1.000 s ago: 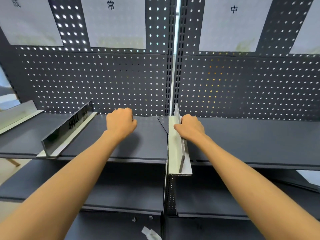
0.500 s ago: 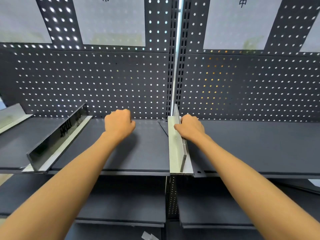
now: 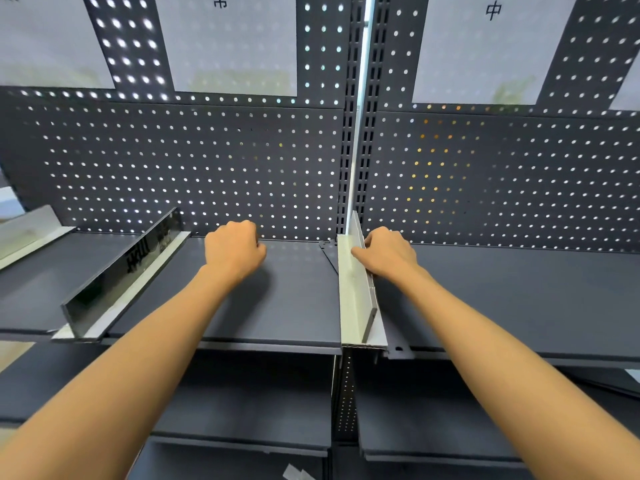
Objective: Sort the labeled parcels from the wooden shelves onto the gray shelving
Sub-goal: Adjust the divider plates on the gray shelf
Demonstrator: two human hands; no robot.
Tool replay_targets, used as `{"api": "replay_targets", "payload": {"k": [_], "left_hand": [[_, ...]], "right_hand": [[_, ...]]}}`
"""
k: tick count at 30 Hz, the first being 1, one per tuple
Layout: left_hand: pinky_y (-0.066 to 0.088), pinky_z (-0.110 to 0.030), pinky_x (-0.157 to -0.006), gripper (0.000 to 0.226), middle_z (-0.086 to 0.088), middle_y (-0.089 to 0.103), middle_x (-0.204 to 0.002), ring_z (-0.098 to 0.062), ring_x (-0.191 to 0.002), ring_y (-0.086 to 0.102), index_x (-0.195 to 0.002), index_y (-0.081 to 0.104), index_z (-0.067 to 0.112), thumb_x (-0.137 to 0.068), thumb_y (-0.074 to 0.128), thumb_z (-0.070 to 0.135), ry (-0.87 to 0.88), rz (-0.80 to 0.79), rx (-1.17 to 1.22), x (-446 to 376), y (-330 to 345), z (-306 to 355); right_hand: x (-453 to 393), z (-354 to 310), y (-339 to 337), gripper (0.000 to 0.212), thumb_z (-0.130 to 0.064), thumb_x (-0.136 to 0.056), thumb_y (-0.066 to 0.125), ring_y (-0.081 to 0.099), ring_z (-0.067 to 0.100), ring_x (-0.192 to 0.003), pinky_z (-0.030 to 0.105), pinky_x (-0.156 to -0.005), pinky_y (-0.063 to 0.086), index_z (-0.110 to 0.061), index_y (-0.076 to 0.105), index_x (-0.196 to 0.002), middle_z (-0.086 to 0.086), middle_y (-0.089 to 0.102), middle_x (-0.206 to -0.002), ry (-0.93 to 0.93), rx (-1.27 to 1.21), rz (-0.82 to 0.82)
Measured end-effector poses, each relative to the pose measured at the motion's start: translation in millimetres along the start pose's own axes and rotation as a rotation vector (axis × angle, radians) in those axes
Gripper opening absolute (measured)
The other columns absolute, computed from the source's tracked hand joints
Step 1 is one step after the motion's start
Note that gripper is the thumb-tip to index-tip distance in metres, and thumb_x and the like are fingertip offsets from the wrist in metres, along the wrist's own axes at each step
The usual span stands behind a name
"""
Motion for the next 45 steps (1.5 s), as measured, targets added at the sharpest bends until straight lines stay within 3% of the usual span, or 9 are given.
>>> {"api": "replay_targets", "payload": {"k": [3, 6, 9, 13, 23, 28, 37, 45], "left_hand": [[0.035, -0.030, -0.067, 0.019, -0.012, 0.067, -0.093, -0.033, -0.084, 0.059, -0.098, 0.064, 0.009, -0.086, 0.052, 0.018, -0.023, 0.022, -0.015, 8, -11, -7], [0.034, -0.031, -0.067, 0.021, -0.013, 0.066, -0.098, -0.035, -0.092, 0.060, -0.102, 0.063, 0.009, -0.088, 0.052, 0.021, -0.047, 0.047, -0.034, 20, -25, -15], [0.036, -0.032, -0.068, 0.022, -0.015, 0.066, -0.100, -0.035, -0.093, 0.061, -0.103, 0.063, 0.008, -0.089, 0.051, 0.021, -0.075, 0.065, -0.055, 34, -41, -23], [0.039, -0.033, -0.071, 0.022, -0.015, 0.066, -0.098, -0.036, -0.092, 0.061, -0.101, 0.064, 0.008, -0.087, 0.052, 0.020, -0.115, 0.109, -0.040, 55, -62, -44], [0.036, -0.033, -0.067, 0.020, -0.017, 0.066, -0.098, -0.037, -0.094, 0.060, -0.098, 0.065, 0.009, -0.087, 0.054, 0.022, -0.225, 0.169, -0.111, 86, -102, -131], [0.045, -0.036, -0.072, 0.021, -0.017, 0.066, -0.097, -0.036, -0.091, 0.060, -0.100, 0.061, 0.007, -0.089, 0.053, 0.023, -0.243, 0.177, -0.115, 81, -109, -198], [0.037, -0.033, -0.070, 0.025, -0.016, 0.065, -0.107, -0.035, -0.097, 0.060, -0.106, 0.064, 0.007, -0.091, 0.054, 0.025, -0.249, 0.168, -0.152, 55, -117, -333], [0.046, -0.034, -0.078, 0.027, -0.014, 0.066, -0.101, -0.033, -0.092, 0.062, -0.111, 0.060, 0.010, -0.092, 0.054, 0.028, -0.252, 0.085, -0.119, 21, -88, -413]], "right_hand": [[7, -5, -12, 0.023, -0.027, -0.084, 0.055, 0.051, 0.030, -0.080, 0.029, -0.067, 0.039, -0.012, 0.046, -0.070, 0.011, 0.058, -0.083, -0.027, -0.009, 0.049], [18, -14, -25, 0.023, -0.026, -0.086, 0.054, 0.056, 0.032, -0.086, 0.029, -0.069, 0.039, -0.006, 0.062, -0.094, 0.012, 0.064, -0.095, -0.069, -0.024, 0.111], [32, -24, -32, 0.025, -0.024, -0.088, 0.053, 0.048, 0.029, -0.082, 0.030, -0.071, 0.037, -0.007, 0.064, -0.104, 0.012, 0.064, -0.104, -0.110, -0.012, 0.138], [47, -40, -31, 0.029, -0.025, -0.091, 0.053, 0.058, 0.033, -0.096, 0.031, -0.072, 0.038, -0.007, 0.063, -0.110, 0.012, 0.064, -0.109, -0.181, 0.002, 0.132], [68, -110, -1, 0.027, -0.025, -0.091, 0.053, 0.059, 0.033, -0.103, 0.031, -0.071, 0.039, -0.007, 0.066, -0.107, 0.012, 0.066, -0.110, -0.315, -0.013, 0.083], [74, -176, 20, 0.028, -0.024, -0.090, 0.053, 0.058, 0.035, -0.104, 0.032, -0.073, 0.038, -0.007, 0.066, -0.109, 0.014, 0.064, -0.113, -0.358, -0.041, 0.083], [76, -320, 85, 0.026, -0.024, -0.089, 0.053, 0.060, 0.032, -0.094, 0.030, -0.068, 0.037, -0.007, 0.066, -0.102, 0.009, 0.067, -0.103, -0.424, -0.044, 0.107], [71, -391, 124, 0.029, -0.022, -0.089, 0.051, 0.060, 0.030, -0.097, 0.030, -0.067, 0.038, -0.005, 0.064, -0.108, 0.009, 0.066, -0.106, -0.420, 0.013, 0.110]]}}
Point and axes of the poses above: each hand's wrist, its own x-axis away from the middle knuckle, its own y-axis out of the palm, z = x × y, the point moved 9 cm from there along -x, towards the middle knuckle
